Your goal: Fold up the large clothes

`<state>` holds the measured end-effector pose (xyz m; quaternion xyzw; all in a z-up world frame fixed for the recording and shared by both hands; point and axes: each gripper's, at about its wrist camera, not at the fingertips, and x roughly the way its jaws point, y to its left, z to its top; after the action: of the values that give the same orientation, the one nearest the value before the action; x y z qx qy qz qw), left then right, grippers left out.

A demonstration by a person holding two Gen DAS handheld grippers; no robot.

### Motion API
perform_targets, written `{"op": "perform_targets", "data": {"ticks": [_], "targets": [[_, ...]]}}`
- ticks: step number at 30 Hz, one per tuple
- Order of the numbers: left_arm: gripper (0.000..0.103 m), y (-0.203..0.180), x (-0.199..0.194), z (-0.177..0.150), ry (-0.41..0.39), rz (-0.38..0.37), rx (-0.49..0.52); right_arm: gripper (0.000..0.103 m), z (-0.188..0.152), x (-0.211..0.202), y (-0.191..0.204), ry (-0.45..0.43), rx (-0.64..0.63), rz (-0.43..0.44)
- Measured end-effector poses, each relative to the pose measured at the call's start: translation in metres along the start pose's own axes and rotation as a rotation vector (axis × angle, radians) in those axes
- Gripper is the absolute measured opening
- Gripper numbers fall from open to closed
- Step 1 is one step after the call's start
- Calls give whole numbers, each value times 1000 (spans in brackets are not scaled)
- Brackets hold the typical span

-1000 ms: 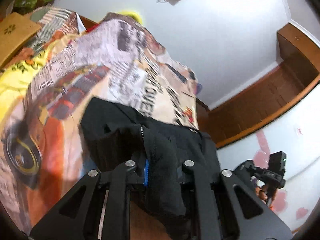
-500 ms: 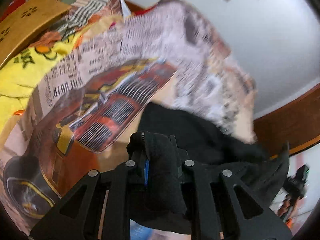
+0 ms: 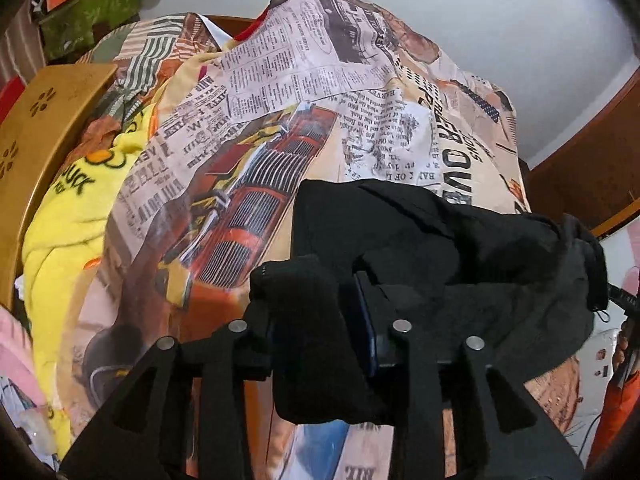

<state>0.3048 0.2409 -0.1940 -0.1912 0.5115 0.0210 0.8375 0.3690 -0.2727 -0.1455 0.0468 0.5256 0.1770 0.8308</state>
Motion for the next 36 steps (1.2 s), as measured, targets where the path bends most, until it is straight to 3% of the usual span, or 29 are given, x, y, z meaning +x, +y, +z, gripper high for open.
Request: {"op": "perform_targets", "data": {"ticks": [1, 3, 5, 10, 14, 18, 22, 24, 27, 30, 33, 36], "targets": [[34, 1, -3, -1, 7, -1, 3, 28, -3, -7, 4, -16, -22, -42], [35, 0, -8, -2, 12, -4, 8, 49, -8, -20, 10, -52, -56, -108], [36, -1, -13, -4, 18, -1, 12, 53, -18, -40, 18, -120, -81, -127], [37, -3, -18, -7, 24, 0, 1, 53, -34, -64, 56, -206, -139, -68], [38, -1, -17, -6, 28, -4, -15, 53, -45, -46, 109, -213, -240, -24], [38, 6, -16, -5, 56, -39, -22, 53, -46, 6, 155, -148, -320, -37], [38, 24, -18, 0, 97, -111, -47, 53, -44, 72, 161, -10, -303, -120], [49, 35, -31, 5, 60, -61, -40, 54, -43, 91, 156, 10, -296, -137], [49, 48, -58, 12, -12, 76, 3, 55, -40, 93, 153, 11, -303, -136], [49, 52, -78, 9, -46, 135, 33, 55, -35, 92, 150, 11, -287, -132], [49, 37, -89, -8, -73, 138, 89, 55, -34, 89, 153, -7, -274, -139], [52, 11, -93, -28, -93, 91, 156, 55, -40, 79, 157, -33, -267, -140]]}}
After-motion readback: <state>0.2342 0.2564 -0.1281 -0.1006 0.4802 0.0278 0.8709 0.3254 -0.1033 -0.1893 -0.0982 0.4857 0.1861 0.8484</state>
